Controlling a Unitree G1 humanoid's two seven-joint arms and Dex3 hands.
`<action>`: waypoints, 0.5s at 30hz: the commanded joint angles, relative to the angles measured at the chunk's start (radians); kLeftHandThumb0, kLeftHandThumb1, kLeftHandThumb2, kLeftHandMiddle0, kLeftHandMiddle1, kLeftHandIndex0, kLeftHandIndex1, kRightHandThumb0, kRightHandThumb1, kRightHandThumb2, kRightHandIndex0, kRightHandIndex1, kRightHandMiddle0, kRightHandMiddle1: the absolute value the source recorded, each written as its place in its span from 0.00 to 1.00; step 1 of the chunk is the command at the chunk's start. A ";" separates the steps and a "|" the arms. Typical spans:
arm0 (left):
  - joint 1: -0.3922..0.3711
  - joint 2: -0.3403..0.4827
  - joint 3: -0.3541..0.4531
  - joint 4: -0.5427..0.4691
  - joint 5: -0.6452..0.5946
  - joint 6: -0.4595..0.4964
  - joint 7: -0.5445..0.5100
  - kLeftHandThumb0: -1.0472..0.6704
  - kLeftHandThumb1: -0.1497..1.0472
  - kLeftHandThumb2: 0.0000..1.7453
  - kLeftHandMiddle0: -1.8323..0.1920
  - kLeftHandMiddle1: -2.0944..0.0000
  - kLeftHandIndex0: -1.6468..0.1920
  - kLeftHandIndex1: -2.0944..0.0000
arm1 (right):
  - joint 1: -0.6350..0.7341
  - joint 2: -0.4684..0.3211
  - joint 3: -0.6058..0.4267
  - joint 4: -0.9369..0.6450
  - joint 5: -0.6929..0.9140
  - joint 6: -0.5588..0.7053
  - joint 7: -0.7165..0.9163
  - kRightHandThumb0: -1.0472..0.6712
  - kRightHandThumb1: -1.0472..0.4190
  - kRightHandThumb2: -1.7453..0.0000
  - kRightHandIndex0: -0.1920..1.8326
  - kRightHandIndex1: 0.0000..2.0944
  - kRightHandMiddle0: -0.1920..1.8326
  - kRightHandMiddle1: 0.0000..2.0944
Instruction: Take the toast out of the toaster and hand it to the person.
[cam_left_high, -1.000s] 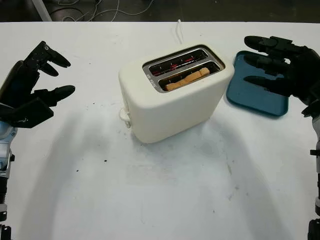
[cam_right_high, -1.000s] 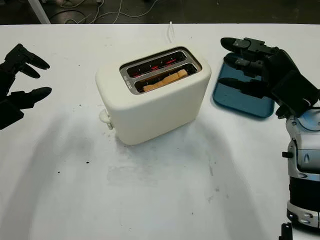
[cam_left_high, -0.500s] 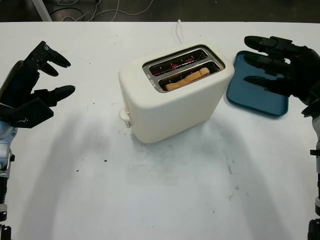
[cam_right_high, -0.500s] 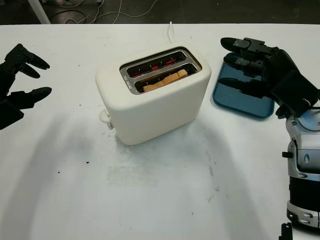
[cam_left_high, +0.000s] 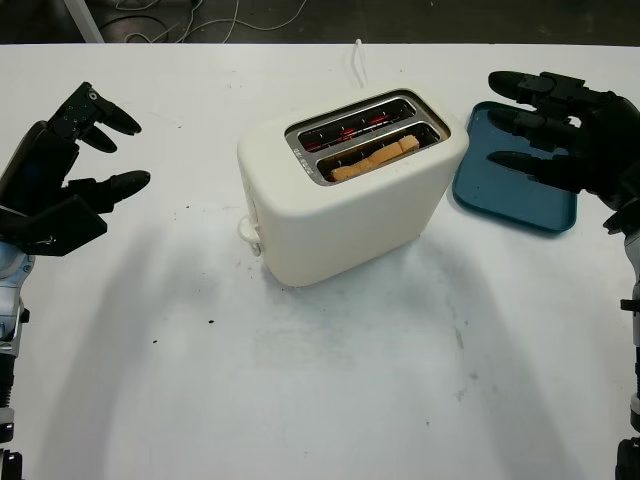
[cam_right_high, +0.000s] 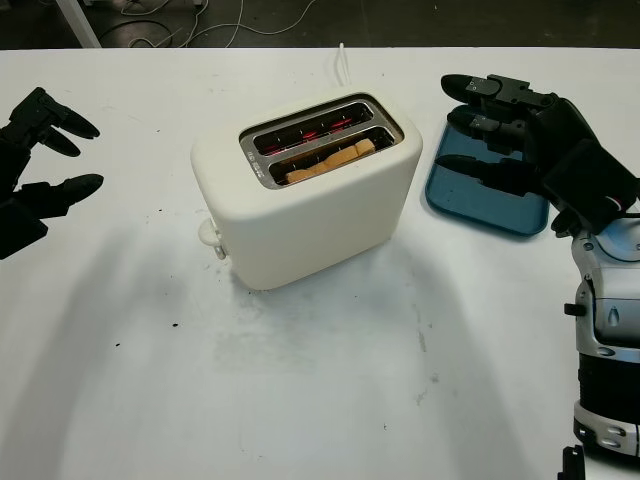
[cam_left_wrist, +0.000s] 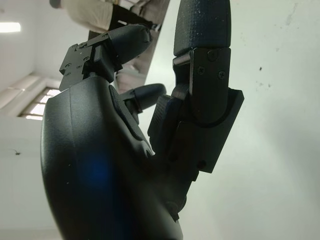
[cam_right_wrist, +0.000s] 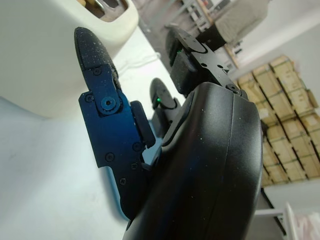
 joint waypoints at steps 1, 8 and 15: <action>0.006 -0.002 0.005 -0.005 -0.008 -0.005 -0.003 0.00 0.89 0.25 0.91 0.19 0.90 0.27 | 0.004 -0.003 -0.006 -0.005 0.008 0.000 -0.005 0.23 0.18 1.00 0.37 0.00 0.36 0.00; 0.007 -0.004 0.006 -0.010 -0.011 0.004 -0.004 0.00 0.89 0.24 0.91 0.19 0.90 0.27 | 0.003 -0.004 -0.007 -0.001 0.011 -0.005 0.001 0.24 0.17 1.00 0.37 0.00 0.36 0.00; 0.005 -0.003 0.005 -0.011 -0.009 0.002 -0.004 0.00 0.89 0.25 0.91 0.19 0.90 0.27 | 0.001 -0.005 -0.005 0.003 0.008 -0.014 0.002 0.24 0.17 1.00 0.37 0.00 0.36 0.00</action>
